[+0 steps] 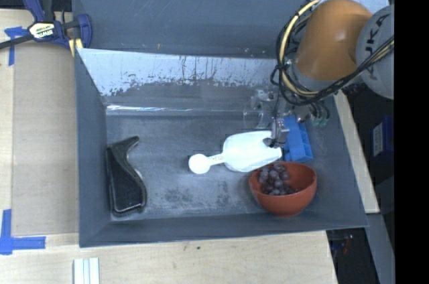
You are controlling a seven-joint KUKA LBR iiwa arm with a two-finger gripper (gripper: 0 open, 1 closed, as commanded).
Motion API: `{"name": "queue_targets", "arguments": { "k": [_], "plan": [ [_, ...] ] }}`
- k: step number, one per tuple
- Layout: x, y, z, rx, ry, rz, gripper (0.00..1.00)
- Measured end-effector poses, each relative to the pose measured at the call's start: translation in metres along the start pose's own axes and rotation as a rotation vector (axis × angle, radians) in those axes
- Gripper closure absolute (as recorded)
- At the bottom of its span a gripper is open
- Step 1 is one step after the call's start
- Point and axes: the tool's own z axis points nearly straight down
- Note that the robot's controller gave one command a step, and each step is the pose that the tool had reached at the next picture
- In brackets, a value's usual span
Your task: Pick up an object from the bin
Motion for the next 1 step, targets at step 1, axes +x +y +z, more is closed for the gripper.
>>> {"name": "queue_targets", "arguments": {
  "k": [1],
  "plan": [
    [0.0001,-0.0003,0.0032,-0.001,0.002,-0.009,0.00]
  ]
}}
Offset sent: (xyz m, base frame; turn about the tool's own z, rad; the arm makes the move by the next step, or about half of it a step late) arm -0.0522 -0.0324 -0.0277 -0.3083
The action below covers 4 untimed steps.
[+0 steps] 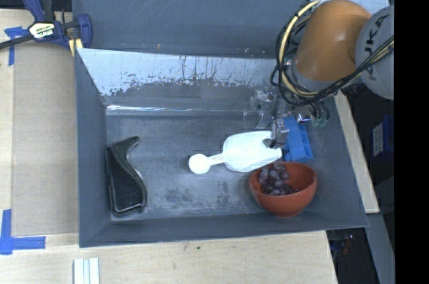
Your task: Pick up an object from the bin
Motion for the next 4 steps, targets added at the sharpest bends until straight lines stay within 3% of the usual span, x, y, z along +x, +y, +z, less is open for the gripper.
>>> {"name": "queue_targets", "arguments": {
  "k": [1,2,3,4],
  "plan": [
    [0.057,-0.028,0.025,0.002,0.000,-0.296,0.00],
    [-0.001,0.001,0.061,0.002,-0.016,-0.329,0.00],
    [0.070,-0.024,0.061,0.011,-0.017,-0.279,0.00],
    [0.017,0.003,0.062,0.006,-0.033,-0.329,0.00]
  ]
}}
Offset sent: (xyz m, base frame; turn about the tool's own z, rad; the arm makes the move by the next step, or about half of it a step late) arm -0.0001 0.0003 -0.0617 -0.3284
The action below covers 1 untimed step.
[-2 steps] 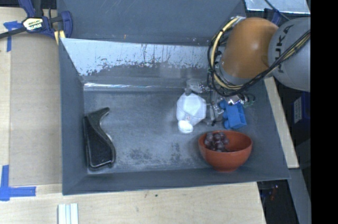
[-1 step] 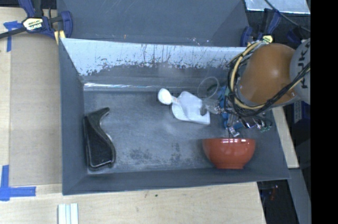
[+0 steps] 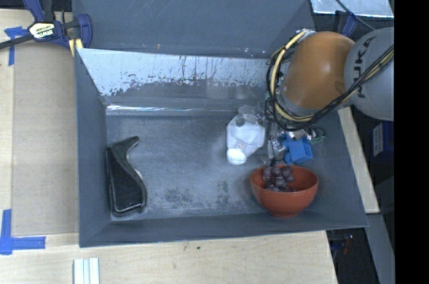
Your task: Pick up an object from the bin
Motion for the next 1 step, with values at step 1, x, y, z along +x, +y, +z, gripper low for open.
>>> {"name": "queue_targets", "arguments": {
  "k": [1],
  "plan": [
    [0.0250,0.0307,-0.0098,0.005,0.012,0.246,0.00]
  ]
}}
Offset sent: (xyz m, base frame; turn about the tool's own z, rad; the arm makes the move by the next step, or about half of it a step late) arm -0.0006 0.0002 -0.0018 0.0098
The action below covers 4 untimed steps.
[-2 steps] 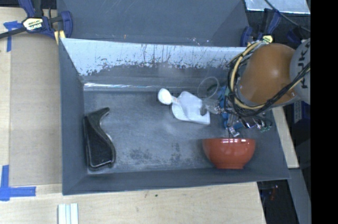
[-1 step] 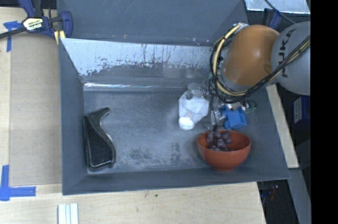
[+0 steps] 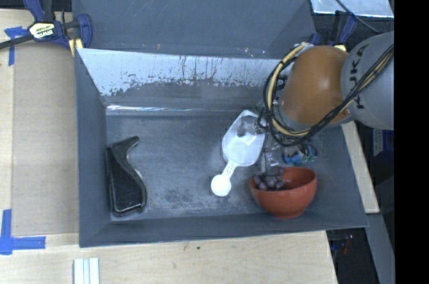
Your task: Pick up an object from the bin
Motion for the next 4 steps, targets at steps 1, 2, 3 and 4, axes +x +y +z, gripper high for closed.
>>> {"name": "queue_targets", "arguments": {
  "k": [1,2,3,4],
  "plan": [
    [-0.027,-0.019,0.008,-0.002,-0.010,-0.225,0.00],
    [-0.002,0.008,0.008,-0.002,-0.009,0.047,0.00],
    [-0.021,-0.031,-0.023,-0.005,-0.001,0.062,1.00],
    [-0.021,-0.031,-0.023,-0.005,-0.001,0.062,1.00]
  ]
}}
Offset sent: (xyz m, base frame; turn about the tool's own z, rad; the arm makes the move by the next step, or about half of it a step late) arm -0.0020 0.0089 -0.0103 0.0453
